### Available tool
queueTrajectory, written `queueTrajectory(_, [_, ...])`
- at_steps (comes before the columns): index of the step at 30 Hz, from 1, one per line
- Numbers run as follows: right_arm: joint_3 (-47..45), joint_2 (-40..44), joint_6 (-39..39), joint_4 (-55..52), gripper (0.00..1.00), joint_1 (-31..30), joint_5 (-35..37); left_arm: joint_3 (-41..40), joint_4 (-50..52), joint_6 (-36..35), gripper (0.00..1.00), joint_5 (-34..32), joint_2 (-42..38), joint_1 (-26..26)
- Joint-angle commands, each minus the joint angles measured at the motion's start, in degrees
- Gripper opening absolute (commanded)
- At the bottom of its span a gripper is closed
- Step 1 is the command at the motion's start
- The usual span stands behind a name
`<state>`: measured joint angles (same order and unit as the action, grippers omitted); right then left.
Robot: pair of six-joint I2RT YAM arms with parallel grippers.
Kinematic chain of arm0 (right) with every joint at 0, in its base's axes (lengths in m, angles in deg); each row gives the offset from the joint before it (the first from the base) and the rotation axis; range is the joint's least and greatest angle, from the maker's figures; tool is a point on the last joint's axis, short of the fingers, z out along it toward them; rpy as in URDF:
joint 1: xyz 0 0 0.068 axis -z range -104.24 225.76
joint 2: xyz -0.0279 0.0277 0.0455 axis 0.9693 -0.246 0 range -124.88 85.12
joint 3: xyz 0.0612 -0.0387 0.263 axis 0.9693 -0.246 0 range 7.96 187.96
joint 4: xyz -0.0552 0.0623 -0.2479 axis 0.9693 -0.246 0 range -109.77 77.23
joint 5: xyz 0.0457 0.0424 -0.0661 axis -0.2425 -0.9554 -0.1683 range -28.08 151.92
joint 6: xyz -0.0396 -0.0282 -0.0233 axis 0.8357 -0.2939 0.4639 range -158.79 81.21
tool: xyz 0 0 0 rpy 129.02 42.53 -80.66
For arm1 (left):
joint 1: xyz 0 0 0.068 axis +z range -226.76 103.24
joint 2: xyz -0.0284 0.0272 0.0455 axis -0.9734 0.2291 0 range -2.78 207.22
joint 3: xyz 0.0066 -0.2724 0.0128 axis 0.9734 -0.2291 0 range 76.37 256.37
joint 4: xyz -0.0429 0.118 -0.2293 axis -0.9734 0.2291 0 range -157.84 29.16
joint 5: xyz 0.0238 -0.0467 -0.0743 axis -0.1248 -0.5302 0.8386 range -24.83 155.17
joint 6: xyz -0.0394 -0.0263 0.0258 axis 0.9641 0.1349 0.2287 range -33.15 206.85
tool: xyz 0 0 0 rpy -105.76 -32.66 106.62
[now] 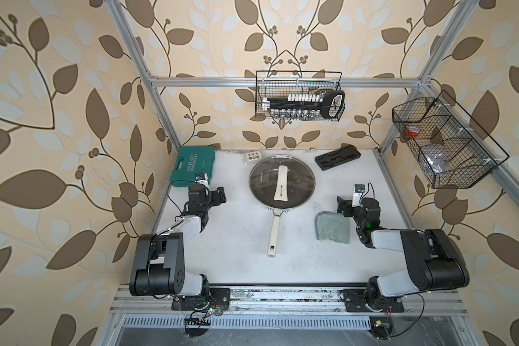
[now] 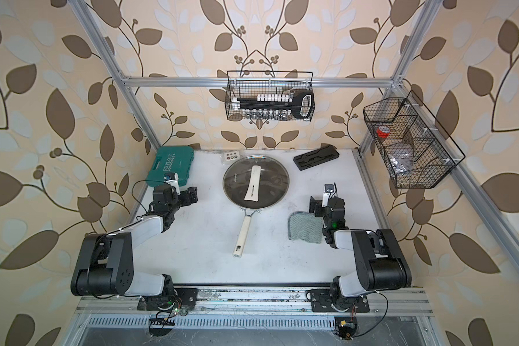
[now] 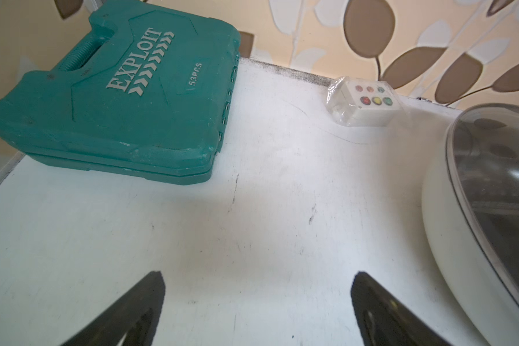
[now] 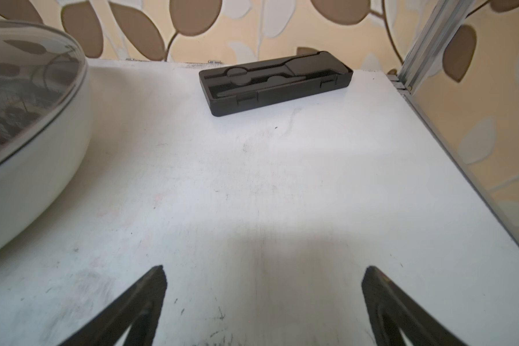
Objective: Wipe the pot lid with a cloth
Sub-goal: Reset both arms
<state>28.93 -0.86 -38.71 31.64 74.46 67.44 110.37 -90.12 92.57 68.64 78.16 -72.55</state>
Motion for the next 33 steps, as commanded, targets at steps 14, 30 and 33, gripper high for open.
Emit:
queueTrajectory(14, [0.9,-0.3,0.1,1.5,0.99,0.4,-3.0,-11.4,-17.6,-3.9,0.99,-7.0,4.0,-4.1])
queueTrajectory(30, [0.6,0.1,-0.2,1.6,0.99,1.3,-4.6,-11.9,-20.3,-4.8,0.99,-7.7,5.0,-5.1])
queueTrajectory(33, [3.3,5.4,1.8,-7.5,0.99,1.3,-9.4,-11.9,-20.2,-4.8,0.99,-7.7,4.9,-5.2])
